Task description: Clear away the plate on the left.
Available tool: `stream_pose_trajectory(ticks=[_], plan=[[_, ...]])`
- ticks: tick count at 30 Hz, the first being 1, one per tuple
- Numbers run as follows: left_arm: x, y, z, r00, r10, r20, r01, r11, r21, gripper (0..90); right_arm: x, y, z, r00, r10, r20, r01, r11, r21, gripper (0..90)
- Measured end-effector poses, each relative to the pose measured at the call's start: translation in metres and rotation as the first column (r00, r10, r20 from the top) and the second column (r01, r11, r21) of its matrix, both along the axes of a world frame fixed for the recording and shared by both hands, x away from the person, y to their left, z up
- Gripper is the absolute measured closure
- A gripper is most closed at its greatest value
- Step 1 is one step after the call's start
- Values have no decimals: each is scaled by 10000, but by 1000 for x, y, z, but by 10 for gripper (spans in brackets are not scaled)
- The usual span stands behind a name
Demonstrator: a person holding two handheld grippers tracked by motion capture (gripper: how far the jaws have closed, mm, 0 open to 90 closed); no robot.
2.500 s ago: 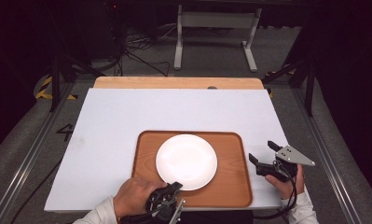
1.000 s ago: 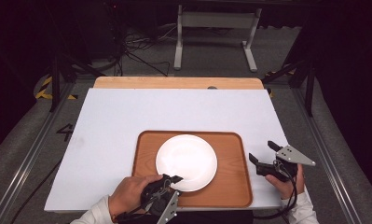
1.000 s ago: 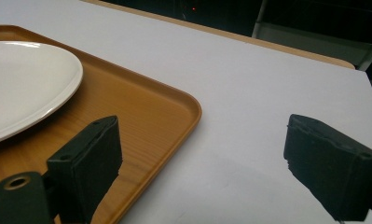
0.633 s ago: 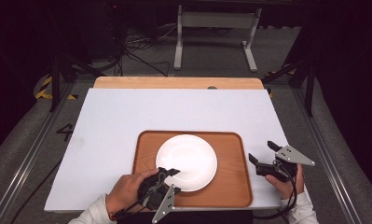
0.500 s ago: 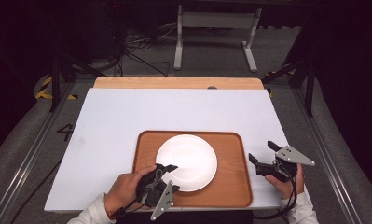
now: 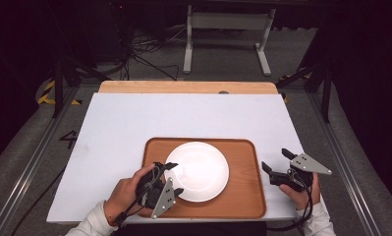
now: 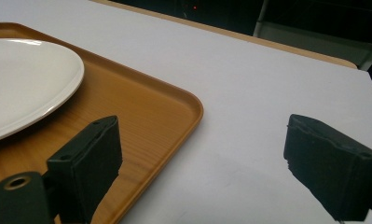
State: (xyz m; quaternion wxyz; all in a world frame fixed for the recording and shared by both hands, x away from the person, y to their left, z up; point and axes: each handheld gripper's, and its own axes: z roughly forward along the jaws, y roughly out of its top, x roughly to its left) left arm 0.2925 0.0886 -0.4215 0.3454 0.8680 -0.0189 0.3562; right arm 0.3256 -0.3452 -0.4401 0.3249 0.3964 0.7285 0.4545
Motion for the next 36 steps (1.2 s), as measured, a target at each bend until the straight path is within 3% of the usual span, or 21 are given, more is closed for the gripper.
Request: stream_pose_trajectory(ticks=[7,19,26,36], plan=[[14,14,0,9974,638,-340,-643,9978,-154,225,0,0,0,10000,-2,15,2,10000,-14,117],[33,34,2,9901,1224,-684,-1264,9903,-572,219,0,0,0,10000,41,19,-41,10000,-40,118],[40,44,5,9838,1531,-930,-1618,9823,-944,215,1,2,-1,9999,101,-24,-101,9999,-107,118],[50,56,6,9739,1982,-1107,-2102,9715,-1094,202,-1,1,-1,9998,184,2,-184,9998,-60,118]])
